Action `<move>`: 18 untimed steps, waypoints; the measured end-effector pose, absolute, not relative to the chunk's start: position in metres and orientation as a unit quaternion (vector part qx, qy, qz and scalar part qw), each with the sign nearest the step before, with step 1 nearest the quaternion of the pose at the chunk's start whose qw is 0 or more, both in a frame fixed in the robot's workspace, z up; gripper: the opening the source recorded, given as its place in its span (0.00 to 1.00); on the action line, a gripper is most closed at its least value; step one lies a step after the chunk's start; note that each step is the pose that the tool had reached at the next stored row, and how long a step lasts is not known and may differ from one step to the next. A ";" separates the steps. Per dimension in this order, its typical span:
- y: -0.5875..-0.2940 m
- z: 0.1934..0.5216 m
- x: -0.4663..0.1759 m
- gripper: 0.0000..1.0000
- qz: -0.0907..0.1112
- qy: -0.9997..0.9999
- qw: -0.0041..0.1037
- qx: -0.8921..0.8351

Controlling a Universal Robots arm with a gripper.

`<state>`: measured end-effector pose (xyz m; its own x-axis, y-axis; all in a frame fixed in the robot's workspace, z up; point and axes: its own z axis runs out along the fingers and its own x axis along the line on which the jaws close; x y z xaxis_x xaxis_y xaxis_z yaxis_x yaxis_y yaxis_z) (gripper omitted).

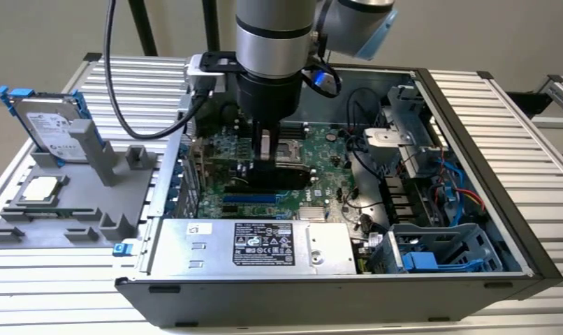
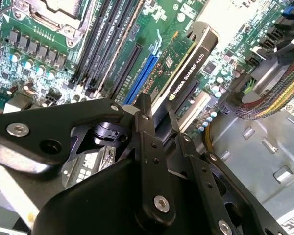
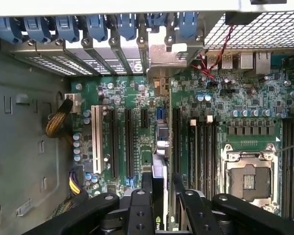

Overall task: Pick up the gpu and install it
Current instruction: 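Insert the gpu into the slot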

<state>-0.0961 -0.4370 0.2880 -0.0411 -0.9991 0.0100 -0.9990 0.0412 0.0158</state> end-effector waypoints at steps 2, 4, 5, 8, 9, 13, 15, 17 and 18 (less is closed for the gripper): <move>-0.437 0.287 -0.097 0.00 -0.002 -0.721 0.009 0.692; -0.437 0.286 -0.099 0.00 -0.003 -0.721 0.010 0.692; -0.437 0.285 -0.099 0.00 -0.003 -0.721 0.010 0.692; -0.437 0.284 -0.101 0.00 -0.004 -0.721 0.012 0.692; -0.437 0.283 -0.101 0.00 -0.005 -0.721 0.012 0.692; -0.439 0.282 -0.102 0.00 -0.006 -0.721 0.014 0.692; -0.440 0.281 -0.102 0.00 -0.006 -0.721 0.014 0.692; -0.440 0.280 -0.102 0.00 -0.006 -0.721 0.014 0.692; -0.440 0.280 -0.102 0.00 -0.006 -0.721 0.014 0.692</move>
<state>-0.1020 -0.4404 0.2801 -0.0410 -0.9991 0.0117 -0.9988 0.0413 0.0275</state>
